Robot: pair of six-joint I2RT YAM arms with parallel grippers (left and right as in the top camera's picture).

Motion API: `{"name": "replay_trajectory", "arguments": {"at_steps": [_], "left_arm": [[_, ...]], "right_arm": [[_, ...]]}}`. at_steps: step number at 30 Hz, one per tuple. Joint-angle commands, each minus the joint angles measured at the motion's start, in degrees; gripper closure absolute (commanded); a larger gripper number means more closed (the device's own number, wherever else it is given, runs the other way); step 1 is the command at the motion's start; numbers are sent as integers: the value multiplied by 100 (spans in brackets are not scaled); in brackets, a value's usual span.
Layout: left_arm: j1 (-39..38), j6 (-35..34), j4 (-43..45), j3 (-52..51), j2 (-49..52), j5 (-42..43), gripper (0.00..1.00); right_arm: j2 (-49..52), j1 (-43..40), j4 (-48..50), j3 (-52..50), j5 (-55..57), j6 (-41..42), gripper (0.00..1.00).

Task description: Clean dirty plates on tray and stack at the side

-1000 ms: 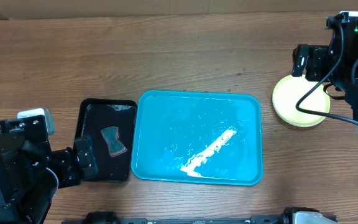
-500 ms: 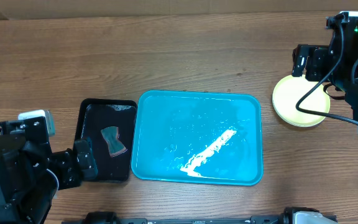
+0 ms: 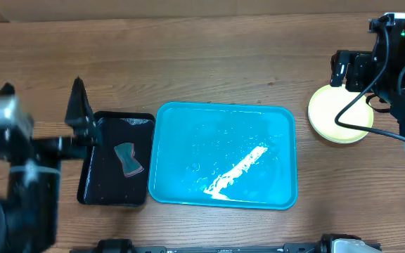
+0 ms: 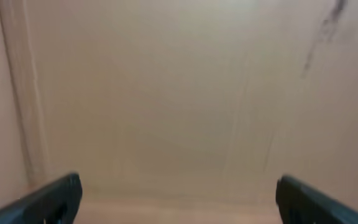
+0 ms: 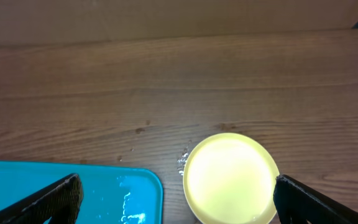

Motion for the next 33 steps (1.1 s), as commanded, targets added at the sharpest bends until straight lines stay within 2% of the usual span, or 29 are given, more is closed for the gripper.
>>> {"name": "replay_trajectory", "arguments": {"at_steps": [1, 5, 8, 14, 20, 33], "left_arm": [[46, 166, 890, -1217, -824, 280, 0], [256, 162, 2092, -2852, -1834, 498, 0], [382, 0, 2660, -3858, -2527, 592, 0], [531, -229, 3467, -5213, -3353, 671, 0], [575, -293, 3742, -5893, -3707, 667, 0], [575, -382, 4155, -6874, -3705, 667, 0]], "right_arm": [[-26, 22, 20, 109, 31, -39, 0], [-26, 22, 20, 109, 31, -39, 0], [-26, 22, 20, 109, 31, -39, 0], [-26, 22, 20, 109, 31, -39, 0], [-26, 22, 20, 109, 31, -39, 0], [-26, 22, 20, 109, 31, -39, 0]]}}
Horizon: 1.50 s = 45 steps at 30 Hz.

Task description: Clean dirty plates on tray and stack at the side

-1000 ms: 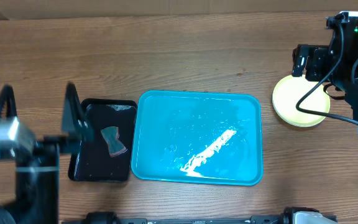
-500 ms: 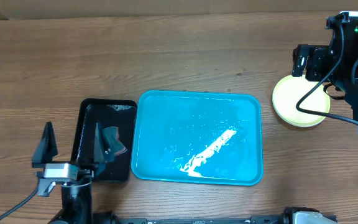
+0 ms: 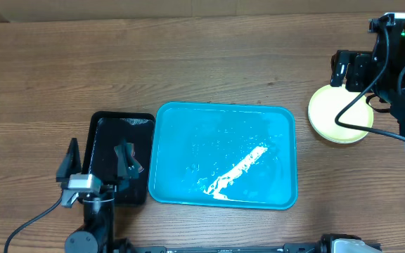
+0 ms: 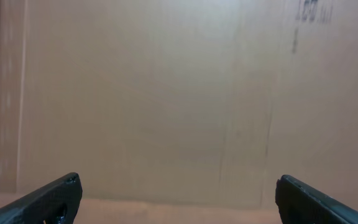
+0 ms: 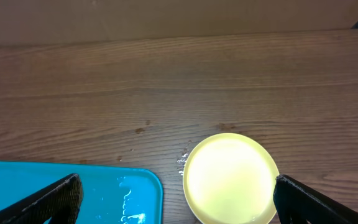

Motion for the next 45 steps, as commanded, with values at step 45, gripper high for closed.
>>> {"name": "replay_trajectory", "arguments": {"at_steps": [45], "left_arm": [[68, -37, -2057, -442, -79, 13, 0]], "right_arm": [[-26, 22, 20, 109, 28, -37, 0]]}}
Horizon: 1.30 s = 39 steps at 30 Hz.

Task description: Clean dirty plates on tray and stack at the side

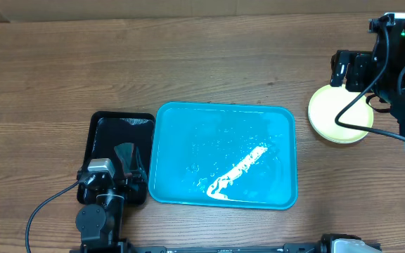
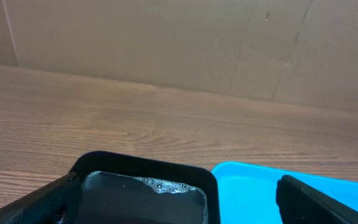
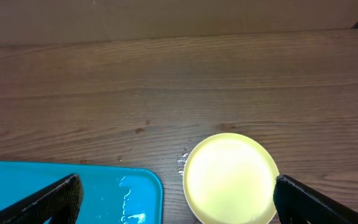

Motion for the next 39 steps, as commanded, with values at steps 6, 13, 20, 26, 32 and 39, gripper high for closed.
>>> {"name": "replay_trajectory", "arguments": {"at_steps": [6, 13, 20, 26, 32, 39], "left_arm": [[68, -17, -15, -20, -66, 17, 0], [68, -17, -15, -22, -66, 17, 0], [68, -17, -15, -20, -66, 17, 0], [68, -17, -13, -22, -66, 17, 0], [68, -17, -13, -22, -66, 17, 0], [68, -17, -13, -20, -66, 17, 0]], "right_arm": [[-26, 22, 20, 109, 31, -39, 0], [-26, 22, 20, 109, 31, -39, 0], [-26, 22, 20, 109, 31, -39, 0], [-35, 22, 17, 109, 33, -42, 0], [-492, 24, 94, 48, 11, 24, 0], [-1996, 22, 868, -1056, -391, 24, 0]]}}
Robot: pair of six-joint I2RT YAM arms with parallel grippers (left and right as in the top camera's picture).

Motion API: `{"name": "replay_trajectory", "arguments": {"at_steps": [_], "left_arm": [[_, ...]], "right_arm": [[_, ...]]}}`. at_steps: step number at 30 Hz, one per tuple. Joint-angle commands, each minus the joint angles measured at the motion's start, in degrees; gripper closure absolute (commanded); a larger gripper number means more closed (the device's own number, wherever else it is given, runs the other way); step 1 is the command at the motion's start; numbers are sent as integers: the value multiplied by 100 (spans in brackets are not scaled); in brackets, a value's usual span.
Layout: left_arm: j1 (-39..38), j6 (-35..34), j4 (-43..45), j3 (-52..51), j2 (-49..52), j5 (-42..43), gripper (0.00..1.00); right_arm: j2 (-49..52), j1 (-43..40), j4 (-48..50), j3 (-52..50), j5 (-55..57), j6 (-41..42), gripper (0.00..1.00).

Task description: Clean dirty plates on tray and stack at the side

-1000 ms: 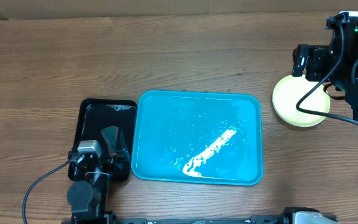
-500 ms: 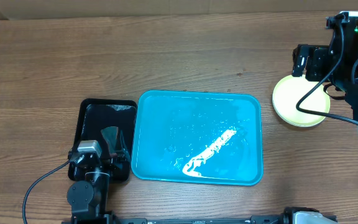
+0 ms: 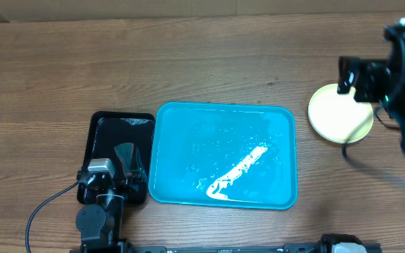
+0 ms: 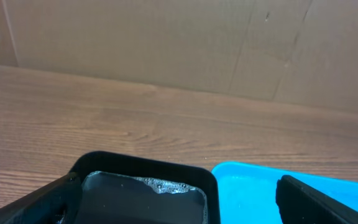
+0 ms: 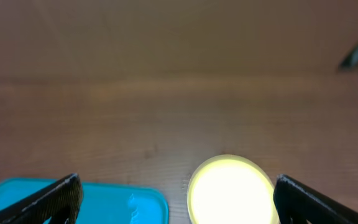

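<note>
A pale yellow plate (image 3: pixel 339 114) lies on the wood table to the right of the blue tray (image 3: pixel 188 119); the right wrist view shows the plate (image 5: pixel 230 190) blurred. The tray carries a white foam streak (image 3: pixel 238 172) and no plates. My right gripper (image 3: pixel 361 76) hangs open over the plate's far right side, nothing in it (image 5: pixel 176 202). My left gripper (image 3: pixel 111 174) rests open and empty at the near end of the black tub (image 4: pixel 142 180), with its fingertips (image 4: pixel 48 199) low in the wrist view.
The black tub (image 3: pixel 97 133) left of the tray holds soapy water and a grey sponge (image 3: pixel 125 156). A cardboard wall (image 4: pixel 166 43) stands behind the table. The left arm's base and cable (image 3: pixel 93 218) sit at the near edge.
My right arm has shifted, and its views are now blurred. The yellow plate looks slightly smaller in the right wrist view. The left arm, tub, tray and plate are unchanged.
My left arm was first raised at the far left, its camera facing the cardboard. It then stood lower at the near edge, and later lay folded at the tub's near end, where it stays. My right gripper stayed open over the yellow plate until its shift now.
</note>
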Motion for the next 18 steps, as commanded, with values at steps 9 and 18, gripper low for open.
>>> {"name": "replay_trajectory", "arguments": {"at_steps": [9, 18], "left_arm": [[68, -17, -15, -22, -66, 17, 1], [68, -17, -15, -22, -66, 17, 1]], "right_arm": [[-3635, 22, 2935, -3871, -994, 59, 0], [-5702, 22, 5770, -6850, -1176, 966, 0]]}}
